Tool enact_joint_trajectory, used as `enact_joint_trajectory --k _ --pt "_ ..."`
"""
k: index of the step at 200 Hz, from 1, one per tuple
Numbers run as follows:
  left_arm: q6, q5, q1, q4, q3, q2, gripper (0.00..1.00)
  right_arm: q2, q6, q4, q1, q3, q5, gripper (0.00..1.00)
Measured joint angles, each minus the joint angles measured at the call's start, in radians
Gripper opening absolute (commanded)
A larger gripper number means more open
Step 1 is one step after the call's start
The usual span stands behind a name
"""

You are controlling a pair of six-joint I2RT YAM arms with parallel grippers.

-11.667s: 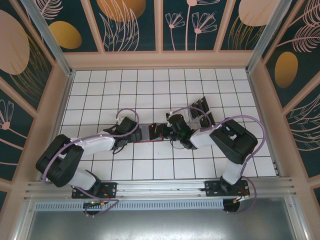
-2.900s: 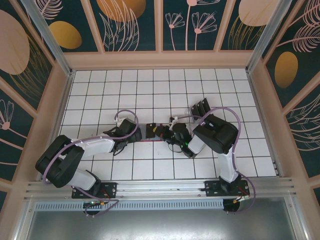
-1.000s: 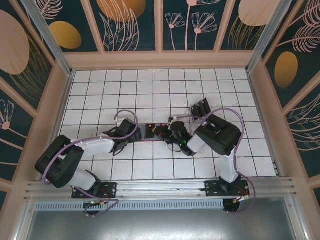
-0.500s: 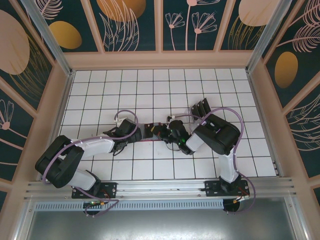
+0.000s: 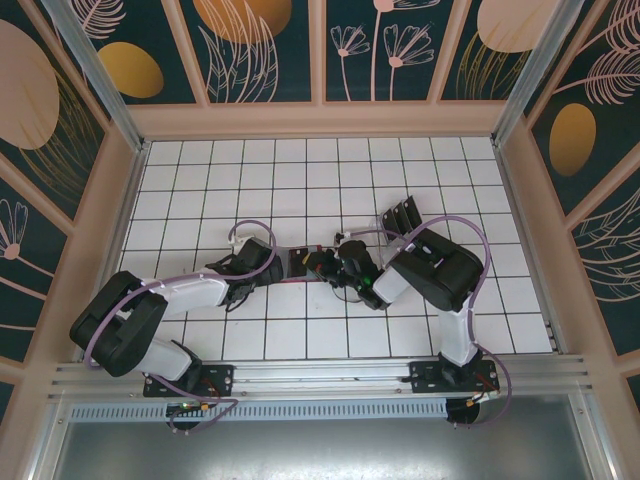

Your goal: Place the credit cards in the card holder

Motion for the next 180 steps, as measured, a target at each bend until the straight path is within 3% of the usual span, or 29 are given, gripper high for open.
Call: enact_joint_trajectory --k 180 --pt "0.000 0.000 0.000 0.000 0.000 0.000 0.99 0.010 -0.008 -0.063 0.002 0.054 -0.035 0.00"
